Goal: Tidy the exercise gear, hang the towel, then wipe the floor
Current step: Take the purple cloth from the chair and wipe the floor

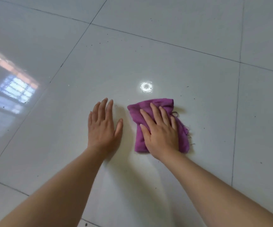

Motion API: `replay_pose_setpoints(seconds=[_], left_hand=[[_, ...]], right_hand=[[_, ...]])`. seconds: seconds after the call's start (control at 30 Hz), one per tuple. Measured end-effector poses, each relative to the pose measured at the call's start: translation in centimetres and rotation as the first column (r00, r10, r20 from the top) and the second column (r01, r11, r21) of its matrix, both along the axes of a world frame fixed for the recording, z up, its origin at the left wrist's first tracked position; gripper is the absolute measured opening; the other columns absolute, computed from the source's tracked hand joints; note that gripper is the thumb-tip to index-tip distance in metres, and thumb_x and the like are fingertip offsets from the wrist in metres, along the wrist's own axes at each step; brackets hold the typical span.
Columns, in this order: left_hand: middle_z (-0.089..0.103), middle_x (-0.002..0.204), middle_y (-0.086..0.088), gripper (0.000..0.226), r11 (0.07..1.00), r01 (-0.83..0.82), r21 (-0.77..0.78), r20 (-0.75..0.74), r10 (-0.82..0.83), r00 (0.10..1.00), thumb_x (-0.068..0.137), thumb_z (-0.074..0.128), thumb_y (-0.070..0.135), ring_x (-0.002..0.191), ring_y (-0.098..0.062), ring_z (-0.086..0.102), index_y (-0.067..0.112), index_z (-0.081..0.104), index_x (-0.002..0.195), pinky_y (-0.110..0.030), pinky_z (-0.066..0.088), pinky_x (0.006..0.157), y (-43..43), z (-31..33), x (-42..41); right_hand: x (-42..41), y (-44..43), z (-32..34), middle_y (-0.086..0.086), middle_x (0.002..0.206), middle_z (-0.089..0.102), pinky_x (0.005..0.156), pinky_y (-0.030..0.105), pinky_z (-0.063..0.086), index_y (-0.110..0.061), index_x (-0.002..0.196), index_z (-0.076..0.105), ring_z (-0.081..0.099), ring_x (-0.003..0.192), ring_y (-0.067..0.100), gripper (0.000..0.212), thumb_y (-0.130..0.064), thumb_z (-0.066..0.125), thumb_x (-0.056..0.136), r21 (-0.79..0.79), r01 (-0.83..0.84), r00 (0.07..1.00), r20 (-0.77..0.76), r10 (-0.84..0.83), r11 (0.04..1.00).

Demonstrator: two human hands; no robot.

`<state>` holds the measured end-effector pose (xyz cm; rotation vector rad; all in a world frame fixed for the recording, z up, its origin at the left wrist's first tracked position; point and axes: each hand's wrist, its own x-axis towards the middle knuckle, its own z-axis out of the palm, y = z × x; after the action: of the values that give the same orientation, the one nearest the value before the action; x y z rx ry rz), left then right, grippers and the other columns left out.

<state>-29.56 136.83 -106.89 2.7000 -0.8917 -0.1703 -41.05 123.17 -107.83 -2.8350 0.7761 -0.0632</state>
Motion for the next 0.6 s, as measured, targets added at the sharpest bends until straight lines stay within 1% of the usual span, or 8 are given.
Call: replay_pose_setpoints(seconds=[0.1, 0.2, 0.27, 0.33, 0.4, 0.5, 0.53, 0.6], left_hand=[[0.011, 0.157, -0.001, 0.070, 0.997, -0.014, 0.071, 0.002, 0.014, 1.000, 0.085, 0.019, 0.055, 0.144, -0.021, 0.002, 0.024, 0.013, 0.148, -0.040, 0.002, 0.117, 4.1, -0.2, 0.4], [0.009, 0.157, 0.003, 0.071, 0.993, -0.060, 0.102, 0.001, 0.060, 0.998, 0.085, 0.015, 0.060, 0.144, -0.017, -0.001, 0.028, 0.011, 0.149, -0.039, -0.002, 0.117, 5.1, -0.4, 0.4], [0.007, 0.157, 0.005, 0.071, 0.992, -0.063, 0.108, 0.001, 0.064, 0.998, 0.085, 0.016, 0.061, 0.144, -0.015, -0.002, 0.029, 0.009, 0.149, -0.038, -0.003, 0.117, 5.0, -0.5, 0.6], [0.006, 0.158, 0.005, 0.071, 0.992, -0.056, 0.115, -0.007, 0.057, 0.998, 0.085, 0.015, 0.061, 0.144, -0.014, -0.003, 0.030, 0.008, 0.148, -0.038, -0.002, 0.117, 5.0, -0.5, 0.5], [0.007, 0.157, 0.006, 0.071, 0.991, -0.057, 0.117, -0.012, 0.059, 0.998, 0.085, 0.015, 0.060, 0.144, -0.014, -0.002, 0.030, 0.008, 0.148, -0.038, -0.002, 0.117, 5.0, -0.5, 0.7], [0.010, 0.157, 0.005, 0.069, 0.993, -0.061, 0.103, -0.019, 0.064, 0.998, 0.086, 0.015, 0.059, 0.144, -0.014, 0.001, 0.030, 0.011, 0.148, -0.038, -0.001, 0.116, 5.1, -0.3, 0.7], [0.010, 0.157, 0.005, 0.069, 0.993, -0.060, 0.102, -0.022, 0.062, 0.998, 0.086, 0.016, 0.058, 0.144, -0.014, 0.000, 0.030, 0.011, 0.148, -0.038, -0.001, 0.116, 5.0, -0.3, 0.7], [0.009, 0.157, 0.005, 0.068, 0.993, -0.053, 0.105, -0.027, 0.056, 0.998, 0.087, 0.017, 0.057, 0.144, -0.014, -0.001, 0.030, 0.009, 0.148, -0.038, -0.002, 0.116, 5.0, -0.3, 0.7]], right_hand=[[-2.4, 0.3, -0.6, 0.000, 0.149, 0.036, 0.104, 0.045, 0.026, -0.032, 0.136, 0.044, 0.037, 0.133, 0.025, 0.049, -0.046, 0.028, 0.092, -0.025, 0.013, 1.000, 0.024, -0.012, 1.000], [-0.7, 0.6, -0.4, 0.002, 0.149, 0.036, 0.104, 0.047, 0.025, -0.031, 0.136, 0.044, 0.036, 0.133, 0.027, 0.051, -0.047, 0.026, 0.092, -0.033, 0.153, 0.988, 0.030, -0.152, 0.988], [2.4, 0.4, 0.1, 0.003, 0.153, 0.028, 0.107, 0.048, 0.020, -0.032, 0.141, 0.038, 0.026, 0.138, 0.027, 0.052, -0.049, 0.025, 0.093, 0.021, 0.248, 0.969, 0.010, -0.248, 0.969], [5.6, -0.2, 0.6, 0.000, 0.157, 0.012, 0.111, 0.046, 0.009, -0.034, 0.146, 0.025, 0.011, 0.143, 0.024, 0.051, -0.048, 0.025, 0.096, 0.075, 0.271, 0.962, -0.061, -0.267, 0.960], [7.6, -0.2, 0.8, -0.002, 0.158, 0.004, 0.113, 0.045, 0.003, -0.035, 0.147, 0.016, 0.004, 0.144, 0.022, 0.052, -0.048, 0.022, 0.097, 0.079, 0.155, 0.984, -0.095, -0.148, 0.985], [5.7, 0.7, 0.6, -0.002, 0.157, 0.013, 0.113, 0.044, 0.010, -0.035, 0.146, 0.022, 0.015, 0.143, 0.023, 0.054, -0.049, 0.015, 0.094, 0.038, -0.159, 0.984, -0.072, 0.162, 0.987], [4.3, 0.7, 0.3, -0.002, 0.156, 0.020, 0.113, 0.043, 0.013, -0.034, 0.144, 0.027, 0.021, 0.141, 0.023, 0.054, -0.050, 0.017, 0.094, 0.018, -0.217, 0.975, -0.056, 0.217, 0.976], [2.6, -0.1, 0.1, -0.002, 0.153, 0.027, 0.111, 0.040, 0.012, -0.035, 0.142, 0.033, 0.028, 0.139, 0.023, 0.053, -0.050, 0.021, 0.093, 0.017, -0.206, 0.977, -0.046, 0.206, 0.978]])
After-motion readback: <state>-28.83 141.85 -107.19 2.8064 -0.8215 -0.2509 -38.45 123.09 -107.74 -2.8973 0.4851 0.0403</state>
